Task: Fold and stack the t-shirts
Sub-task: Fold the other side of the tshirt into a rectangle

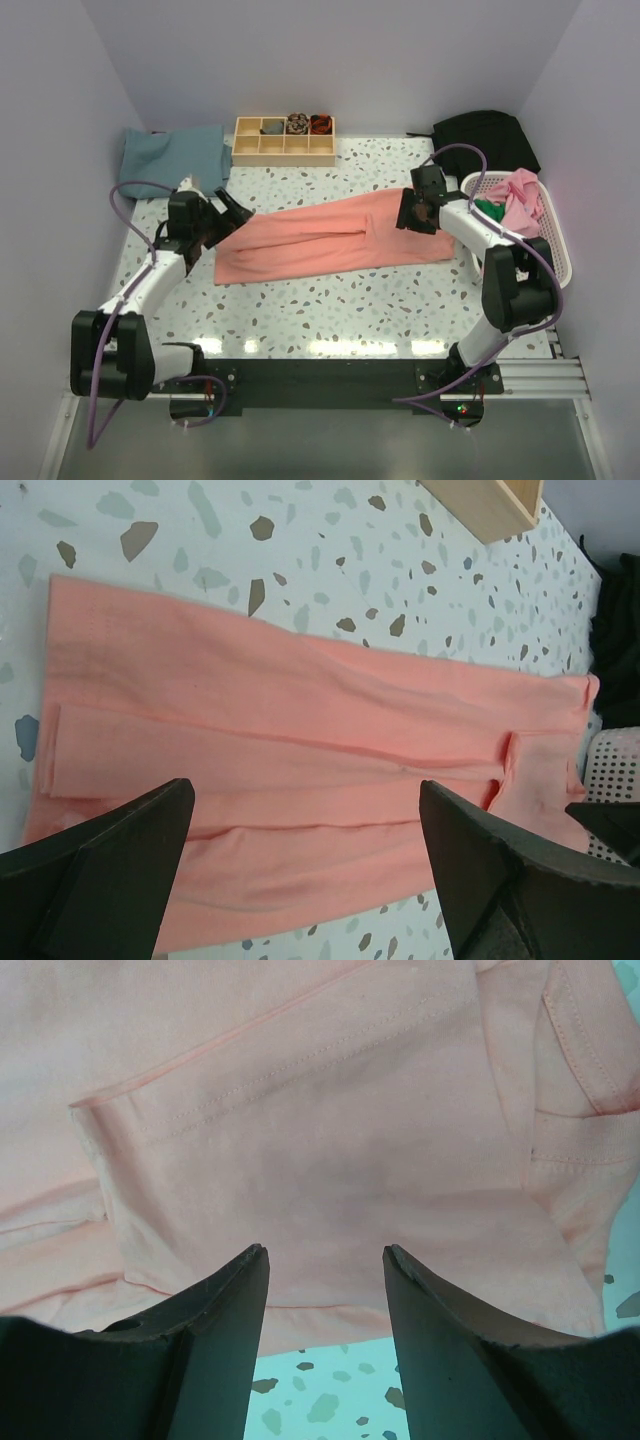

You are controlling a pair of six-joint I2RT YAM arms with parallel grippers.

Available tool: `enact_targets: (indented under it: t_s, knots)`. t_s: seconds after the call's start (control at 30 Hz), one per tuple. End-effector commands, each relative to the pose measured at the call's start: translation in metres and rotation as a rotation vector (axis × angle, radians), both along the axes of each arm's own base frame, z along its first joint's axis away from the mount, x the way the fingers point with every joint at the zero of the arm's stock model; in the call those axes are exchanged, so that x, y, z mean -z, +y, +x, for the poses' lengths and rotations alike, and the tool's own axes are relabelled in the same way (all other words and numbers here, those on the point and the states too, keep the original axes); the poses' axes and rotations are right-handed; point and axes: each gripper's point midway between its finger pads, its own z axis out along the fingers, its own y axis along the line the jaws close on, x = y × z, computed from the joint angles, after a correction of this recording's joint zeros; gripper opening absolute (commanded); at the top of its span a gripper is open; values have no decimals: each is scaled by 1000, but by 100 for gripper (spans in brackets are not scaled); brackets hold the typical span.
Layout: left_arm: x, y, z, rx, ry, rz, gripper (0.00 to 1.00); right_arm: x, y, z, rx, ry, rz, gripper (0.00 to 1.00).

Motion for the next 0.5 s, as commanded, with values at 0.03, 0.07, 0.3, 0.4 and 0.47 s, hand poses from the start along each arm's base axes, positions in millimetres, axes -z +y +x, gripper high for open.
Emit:
enact_targets:
  t_s: [0.03,0.07,0.3,0.4,0.47]
  knots:
    - [-2,-5,-27,27,48,4,100,1,-1,3,6,4,4,54]
    - [2,-3,-31,17,65,19,100,2,-1,3,9,7,5,54]
    - [38,10,-63,-36,192,125,100,8,2,0,-2,31,14,54]
    - [46,9,-67,-32,203,134,100,9,2,-1,-2,33,13,54]
    - [49,9,-63,-38,180,132,100,10,3,-1,-3,35,18,54]
